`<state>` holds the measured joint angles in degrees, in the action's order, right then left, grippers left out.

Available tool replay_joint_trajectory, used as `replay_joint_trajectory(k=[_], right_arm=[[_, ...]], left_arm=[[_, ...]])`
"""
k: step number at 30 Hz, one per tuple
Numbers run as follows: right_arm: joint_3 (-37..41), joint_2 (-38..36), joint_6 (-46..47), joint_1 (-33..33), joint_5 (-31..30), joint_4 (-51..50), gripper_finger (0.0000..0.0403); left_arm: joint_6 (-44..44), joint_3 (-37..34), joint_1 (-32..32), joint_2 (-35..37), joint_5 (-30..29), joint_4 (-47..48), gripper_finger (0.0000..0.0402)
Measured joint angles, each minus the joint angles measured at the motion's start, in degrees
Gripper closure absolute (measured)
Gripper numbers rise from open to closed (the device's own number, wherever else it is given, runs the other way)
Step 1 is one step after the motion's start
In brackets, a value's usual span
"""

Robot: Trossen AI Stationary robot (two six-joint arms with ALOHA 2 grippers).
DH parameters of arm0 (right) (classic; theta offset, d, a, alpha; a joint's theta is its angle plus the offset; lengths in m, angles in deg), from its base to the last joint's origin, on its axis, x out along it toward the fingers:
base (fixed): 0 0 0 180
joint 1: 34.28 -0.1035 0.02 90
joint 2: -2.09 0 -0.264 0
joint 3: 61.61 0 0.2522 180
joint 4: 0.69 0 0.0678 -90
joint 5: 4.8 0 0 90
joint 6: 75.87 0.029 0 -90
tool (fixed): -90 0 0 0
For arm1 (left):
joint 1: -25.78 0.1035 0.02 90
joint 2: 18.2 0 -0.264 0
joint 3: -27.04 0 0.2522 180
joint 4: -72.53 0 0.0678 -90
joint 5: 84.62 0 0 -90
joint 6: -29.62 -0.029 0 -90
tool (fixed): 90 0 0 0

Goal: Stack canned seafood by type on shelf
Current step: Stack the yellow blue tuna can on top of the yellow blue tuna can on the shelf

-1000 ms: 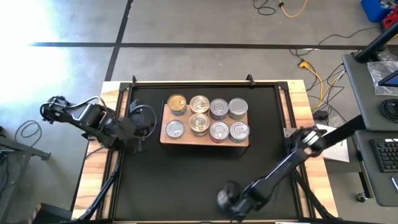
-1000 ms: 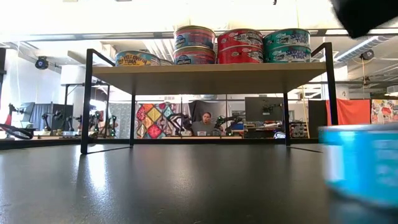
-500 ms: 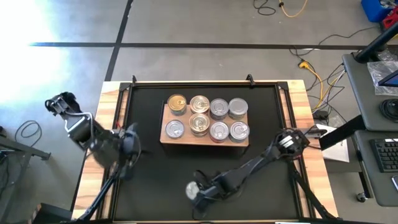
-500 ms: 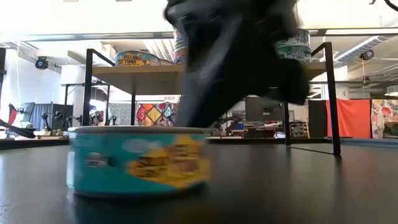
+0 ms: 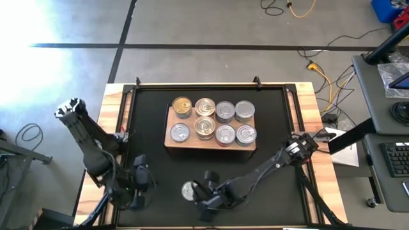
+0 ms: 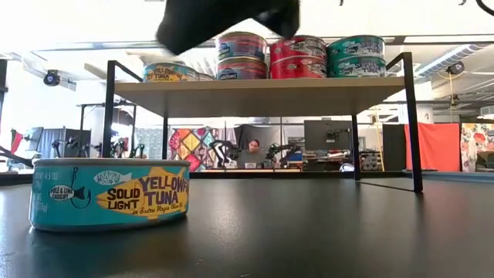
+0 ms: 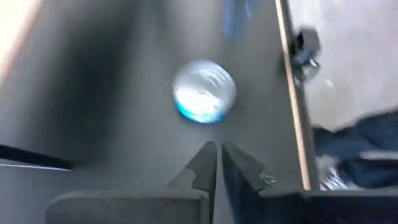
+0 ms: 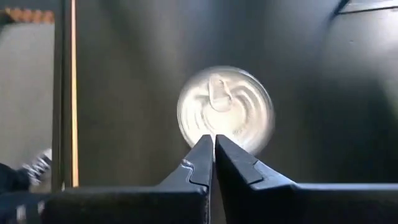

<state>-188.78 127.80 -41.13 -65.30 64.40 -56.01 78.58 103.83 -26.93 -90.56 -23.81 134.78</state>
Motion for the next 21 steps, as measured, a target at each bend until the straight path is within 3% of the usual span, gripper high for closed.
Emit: replay_joint_trajectory(k=[6,11,21], right_arm=[[-3.31,-1.4,6.61,-4.74,-5.75,-10.22,0.039],[-3.97,-3.1,9.95,-6.29,-6.87,-17.02,0.039],[-4.29,-5.79,2.71,-7.2,-9.2,-20.16,0.039]], left_arm=[[-0.32,2.44,0.01,-6.66,5.43,0.43,0.0347],[-0.21,3.84,0.55,-9.42,10.7,1.48,0.0294],[13.89,3.81,-0.11,-13.11,10.06,-2.16,0.0178]])
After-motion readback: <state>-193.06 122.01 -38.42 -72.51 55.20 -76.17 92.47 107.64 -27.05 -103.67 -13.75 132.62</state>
